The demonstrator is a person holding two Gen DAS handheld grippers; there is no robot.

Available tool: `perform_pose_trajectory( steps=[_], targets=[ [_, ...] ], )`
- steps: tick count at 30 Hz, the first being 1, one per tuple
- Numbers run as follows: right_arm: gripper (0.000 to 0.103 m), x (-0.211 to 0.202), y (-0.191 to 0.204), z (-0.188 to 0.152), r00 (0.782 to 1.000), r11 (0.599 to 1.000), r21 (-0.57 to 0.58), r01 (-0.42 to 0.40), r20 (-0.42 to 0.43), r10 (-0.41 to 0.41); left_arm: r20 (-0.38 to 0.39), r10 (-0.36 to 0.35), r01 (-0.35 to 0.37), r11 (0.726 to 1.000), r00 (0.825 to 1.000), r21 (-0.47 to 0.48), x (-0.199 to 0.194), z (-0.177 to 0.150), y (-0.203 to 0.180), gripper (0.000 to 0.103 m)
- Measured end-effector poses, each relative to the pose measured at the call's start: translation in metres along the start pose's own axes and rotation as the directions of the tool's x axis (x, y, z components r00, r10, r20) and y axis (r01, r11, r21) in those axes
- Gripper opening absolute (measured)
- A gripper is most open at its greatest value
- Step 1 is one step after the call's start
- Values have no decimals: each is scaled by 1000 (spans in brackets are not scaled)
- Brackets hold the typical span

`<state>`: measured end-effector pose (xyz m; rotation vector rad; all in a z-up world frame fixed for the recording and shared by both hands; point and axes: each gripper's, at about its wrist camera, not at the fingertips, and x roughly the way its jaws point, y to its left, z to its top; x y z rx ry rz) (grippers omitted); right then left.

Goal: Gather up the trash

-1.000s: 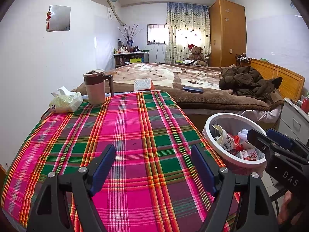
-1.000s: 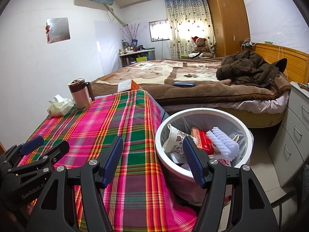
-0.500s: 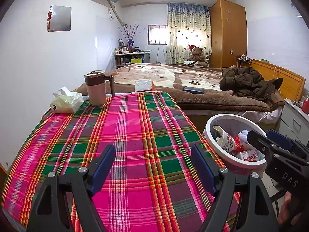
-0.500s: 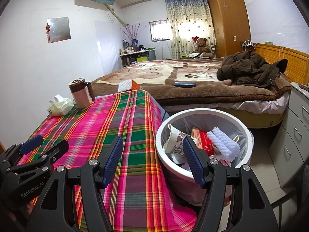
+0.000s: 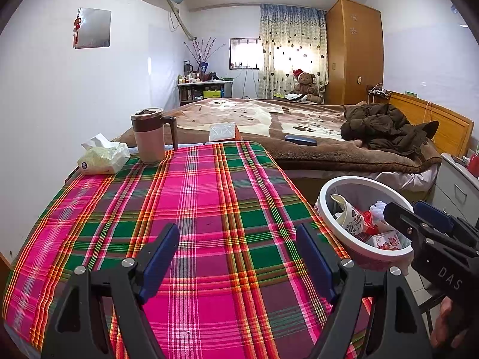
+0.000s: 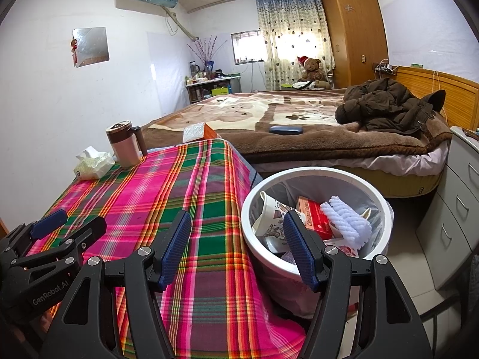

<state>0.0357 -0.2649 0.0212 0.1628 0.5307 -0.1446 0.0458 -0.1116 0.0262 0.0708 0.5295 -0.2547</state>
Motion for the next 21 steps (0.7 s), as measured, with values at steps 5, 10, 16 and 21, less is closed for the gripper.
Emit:
perform_pose_trajectory(
  steps=[5,10,16,21],
  targets=[
    [66,0,-1,0,1000,1000,0,0,1,0,2,-2,2,1000,1000,-4,-1,0,1,82],
    [66,0,-2,-1,1000,1000,1,-2,-1,2,3,-2,2,1000,1000,-5,-1,1,1,82],
    [66,0,-2,-1,1000,1000,2,-1,-1,1,5,-1,1,1000,1000,-7,-2,1,1,82],
    [66,0,-3,-1,1000,1000,1,-2,-2,2,0,-8,8,1000,1000,-2,-1,0,-1,82]
  ],
)
